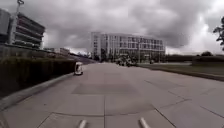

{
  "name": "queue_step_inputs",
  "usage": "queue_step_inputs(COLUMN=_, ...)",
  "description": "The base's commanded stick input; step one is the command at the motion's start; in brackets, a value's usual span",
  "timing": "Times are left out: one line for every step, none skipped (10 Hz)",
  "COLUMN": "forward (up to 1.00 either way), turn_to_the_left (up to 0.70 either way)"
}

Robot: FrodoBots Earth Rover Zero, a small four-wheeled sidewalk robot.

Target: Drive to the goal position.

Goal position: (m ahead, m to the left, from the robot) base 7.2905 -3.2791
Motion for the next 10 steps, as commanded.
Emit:
queue_step_inputs(forward=0.50, turn_to_the_left=0.00)
queue_step_inputs(forward=0.50, turn_to_the_left=0.00)
queue_step_inputs(forward=0.50, turn_to_the_left=0.00)
queue_step_inputs(forward=0.50, turn_to_the_left=0.00)
queue_step_inputs(forward=0.50, turn_to_the_left=0.00)
queue_step_inputs(forward=0.50, turn_to_the_left=0.00)
queue_step_inputs(forward=0.50, turn_to_the_left=0.00)
queue_step_inputs(forward=0.50, turn_to_the_left=0.27)
queue_step_inputs(forward=0.50, turn_to_the_left=0.50)
queue_step_inputs(forward=0.50, turn_to_the_left=0.50)
